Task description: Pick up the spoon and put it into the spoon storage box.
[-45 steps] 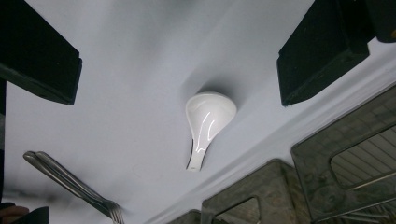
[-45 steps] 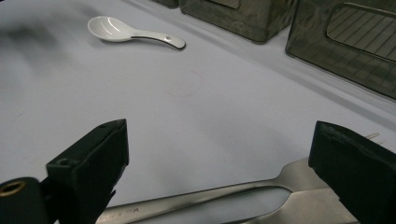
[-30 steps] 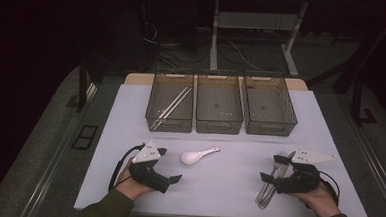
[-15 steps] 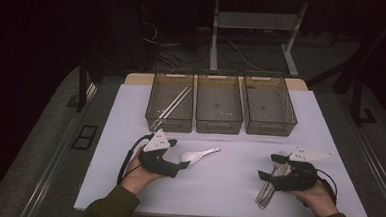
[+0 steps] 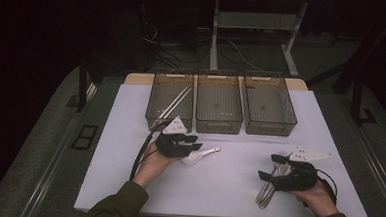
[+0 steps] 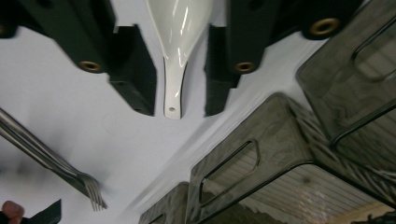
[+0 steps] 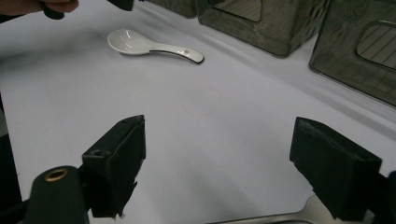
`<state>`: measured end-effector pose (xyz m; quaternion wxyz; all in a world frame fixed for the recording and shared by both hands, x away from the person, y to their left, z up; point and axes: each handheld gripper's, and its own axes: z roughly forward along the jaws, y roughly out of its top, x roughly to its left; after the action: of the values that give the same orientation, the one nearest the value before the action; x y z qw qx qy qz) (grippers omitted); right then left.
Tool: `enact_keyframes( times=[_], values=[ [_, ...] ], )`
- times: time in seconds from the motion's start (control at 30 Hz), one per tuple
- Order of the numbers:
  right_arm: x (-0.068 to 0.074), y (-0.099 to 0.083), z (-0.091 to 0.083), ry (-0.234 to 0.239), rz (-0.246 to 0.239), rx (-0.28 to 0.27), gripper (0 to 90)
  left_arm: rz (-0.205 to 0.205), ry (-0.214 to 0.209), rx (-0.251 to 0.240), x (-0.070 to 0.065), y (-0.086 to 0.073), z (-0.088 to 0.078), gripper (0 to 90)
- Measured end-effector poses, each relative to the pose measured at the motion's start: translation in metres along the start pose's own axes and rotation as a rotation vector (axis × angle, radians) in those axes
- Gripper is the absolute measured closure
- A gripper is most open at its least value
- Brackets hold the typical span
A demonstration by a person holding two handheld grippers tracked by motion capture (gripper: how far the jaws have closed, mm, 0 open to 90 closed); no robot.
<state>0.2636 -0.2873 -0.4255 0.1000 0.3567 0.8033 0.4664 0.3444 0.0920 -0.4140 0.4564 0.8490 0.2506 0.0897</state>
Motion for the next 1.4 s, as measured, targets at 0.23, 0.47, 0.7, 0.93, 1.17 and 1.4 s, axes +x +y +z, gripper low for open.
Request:
enact_keyframes(
  times=[0.23,0.47,0.7,0.93,1.17,1.4],
  values=[
    [0.0,-0.001,0.001,-0.007,0.001,-0.001,18.3,-0.015,-0.005,0.084,0.011,0.008,0.027,88.7],
    [-0.001,-0.002,0.001,-0.008,0.002,-0.001,17.9,-0.013,-0.009,0.131,0.012,0.012,0.047,88.8],
    [-0.001,-0.002,0.0,-0.011,0.009,0.0,17.6,0.023,-0.035,0.194,0.009,0.013,0.062,88.8],
    [-0.002,-0.002,0.0,-0.01,0.009,-0.001,17.6,0.078,-0.074,0.225,-0.002,0.016,0.071,88.8],
    [-0.002,-0.003,0.0,-0.009,0.01,-0.004,17.6,0.105,-0.133,0.251,-0.011,0.018,0.073,88.9],
    [-0.002,-0.003,0.0,-0.01,0.012,-0.005,17.6,0.128,-0.158,0.251,-0.013,0.019,0.074,88.9]
  ],
)
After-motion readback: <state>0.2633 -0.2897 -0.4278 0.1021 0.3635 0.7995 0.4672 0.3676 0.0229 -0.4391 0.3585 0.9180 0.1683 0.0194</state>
